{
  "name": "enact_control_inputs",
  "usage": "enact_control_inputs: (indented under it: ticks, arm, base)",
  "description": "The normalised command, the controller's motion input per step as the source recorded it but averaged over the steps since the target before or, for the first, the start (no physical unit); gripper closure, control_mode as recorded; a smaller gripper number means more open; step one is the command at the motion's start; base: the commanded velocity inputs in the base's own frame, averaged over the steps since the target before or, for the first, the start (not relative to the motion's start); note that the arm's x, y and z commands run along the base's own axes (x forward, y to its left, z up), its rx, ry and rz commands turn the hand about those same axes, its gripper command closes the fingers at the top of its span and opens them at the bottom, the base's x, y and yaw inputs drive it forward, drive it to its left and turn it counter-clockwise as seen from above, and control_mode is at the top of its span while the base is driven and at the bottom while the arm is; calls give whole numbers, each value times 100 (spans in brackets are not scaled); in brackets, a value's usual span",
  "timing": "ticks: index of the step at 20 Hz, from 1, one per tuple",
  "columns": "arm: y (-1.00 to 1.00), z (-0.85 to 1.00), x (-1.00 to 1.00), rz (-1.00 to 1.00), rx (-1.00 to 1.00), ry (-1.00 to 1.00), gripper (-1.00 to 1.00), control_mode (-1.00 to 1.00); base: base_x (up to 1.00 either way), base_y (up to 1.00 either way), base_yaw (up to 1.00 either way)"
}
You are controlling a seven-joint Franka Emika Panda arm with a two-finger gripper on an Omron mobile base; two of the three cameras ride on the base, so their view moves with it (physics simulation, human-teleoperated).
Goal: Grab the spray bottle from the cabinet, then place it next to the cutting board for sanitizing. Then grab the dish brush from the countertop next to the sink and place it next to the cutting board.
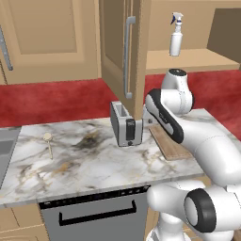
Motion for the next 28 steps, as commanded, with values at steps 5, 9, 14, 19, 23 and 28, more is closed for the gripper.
enact_control_inputs:
  ticks: [5,9,14,19,23,28]
  arm:
    - [0,0,0,0,0,0,-100,-100]
    - [0,0,0,0,0,0,-100,-100]
    - [0,0,0,0,0,0,-100,-100]
    - [0,0,0,0,0,0,-100,-100]
    - [0,0,0,0,0,0,-100,-100]
    - [0,0,0,0,0,0,-100,-100]
  base:
    - [0,0,0]
    - [0,0,0]
    - [0,0,0]
    - [0,0,0]
    - [0,0,0]
    - [0,0,0]
